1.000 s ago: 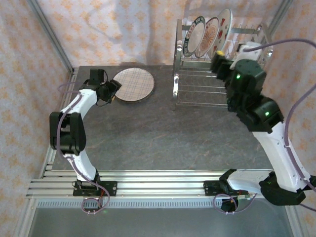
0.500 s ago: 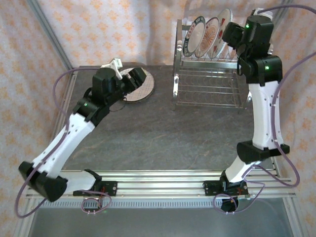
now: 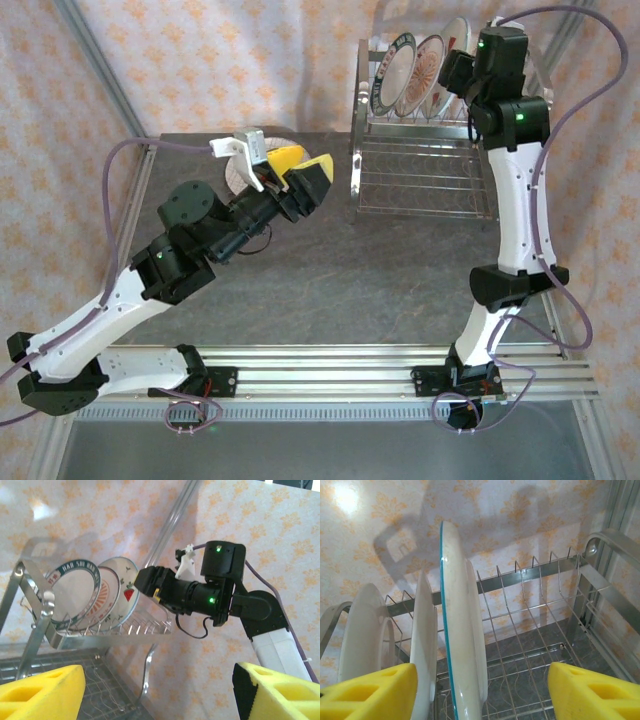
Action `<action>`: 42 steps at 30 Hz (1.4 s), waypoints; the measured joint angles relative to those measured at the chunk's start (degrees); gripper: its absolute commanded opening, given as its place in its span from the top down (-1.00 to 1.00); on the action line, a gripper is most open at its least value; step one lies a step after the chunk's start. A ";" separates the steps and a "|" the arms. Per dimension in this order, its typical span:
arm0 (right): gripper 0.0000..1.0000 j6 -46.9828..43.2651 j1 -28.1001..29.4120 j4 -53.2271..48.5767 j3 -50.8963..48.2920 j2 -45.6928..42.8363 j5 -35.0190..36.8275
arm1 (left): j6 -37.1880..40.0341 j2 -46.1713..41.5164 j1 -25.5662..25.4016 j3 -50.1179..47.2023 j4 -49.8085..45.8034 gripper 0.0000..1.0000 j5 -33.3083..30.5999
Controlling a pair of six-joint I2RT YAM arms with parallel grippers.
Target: Unload the plates from the dish rack
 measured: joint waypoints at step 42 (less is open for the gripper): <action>1.00 -4.11 3.98 0.24 2.12 6.38 12.35 | 2.14 1.49 -0.17 0.72 2.60 -0.57 -1.22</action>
